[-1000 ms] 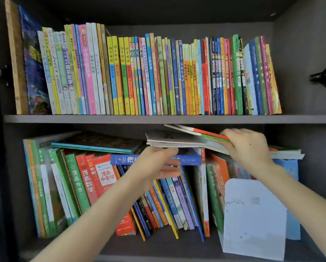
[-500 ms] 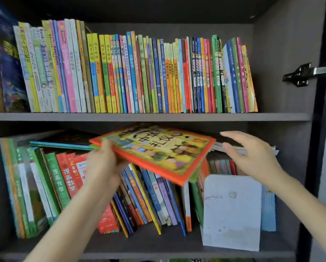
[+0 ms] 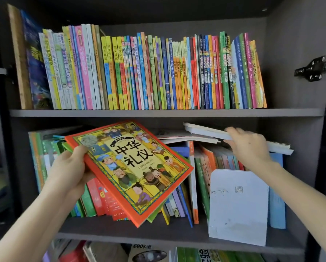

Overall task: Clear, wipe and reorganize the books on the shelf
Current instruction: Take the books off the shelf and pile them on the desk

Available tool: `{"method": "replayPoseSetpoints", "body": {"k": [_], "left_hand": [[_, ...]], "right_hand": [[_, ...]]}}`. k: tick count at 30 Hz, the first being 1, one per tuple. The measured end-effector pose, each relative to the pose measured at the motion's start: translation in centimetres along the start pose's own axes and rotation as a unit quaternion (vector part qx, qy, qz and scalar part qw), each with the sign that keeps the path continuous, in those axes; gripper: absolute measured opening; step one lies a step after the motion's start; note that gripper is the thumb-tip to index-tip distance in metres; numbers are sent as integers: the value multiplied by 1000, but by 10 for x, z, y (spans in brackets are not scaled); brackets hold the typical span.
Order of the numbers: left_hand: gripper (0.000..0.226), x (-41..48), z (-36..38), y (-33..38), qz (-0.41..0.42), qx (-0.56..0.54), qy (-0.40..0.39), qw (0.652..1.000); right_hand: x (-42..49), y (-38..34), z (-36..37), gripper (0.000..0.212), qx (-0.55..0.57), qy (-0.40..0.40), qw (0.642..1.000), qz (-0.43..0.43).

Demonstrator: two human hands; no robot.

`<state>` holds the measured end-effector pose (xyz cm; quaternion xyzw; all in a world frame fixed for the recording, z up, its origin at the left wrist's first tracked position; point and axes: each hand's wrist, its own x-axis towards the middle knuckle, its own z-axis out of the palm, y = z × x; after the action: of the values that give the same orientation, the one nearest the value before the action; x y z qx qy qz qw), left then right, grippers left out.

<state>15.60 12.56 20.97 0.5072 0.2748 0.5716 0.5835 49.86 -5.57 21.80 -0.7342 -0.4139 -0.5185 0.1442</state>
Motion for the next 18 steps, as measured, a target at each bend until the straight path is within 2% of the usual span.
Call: {"method": "replayPoseSetpoints", "body": {"k": [3,5,8,11,15,18], "left_hand": [[22,-6,5,-4,-4,-17,-26,999],[24,-11,6,-4,-20,-32,-28,999],[14,-22,8,-2,-34,-36,-9,999],[13,-30,7,-2,-48,-57,-14,997],[26,-44,3,-2,-53,-66,-32,996],[28,-55,-4,0,-47,-73,-24,996]], "right_hand": [[-3,-13,-15,36,28,111,993,-28],[-6,-23,-28,34,38,158,985,-56],[-14,-36,-46,23,49,189,975,-107],[-20,-43,-63,29,73,225,961,-142],[-17,-48,-85,38,110,294,933,-177],[-10,-56,-101,34,151,336,913,-176]]}}
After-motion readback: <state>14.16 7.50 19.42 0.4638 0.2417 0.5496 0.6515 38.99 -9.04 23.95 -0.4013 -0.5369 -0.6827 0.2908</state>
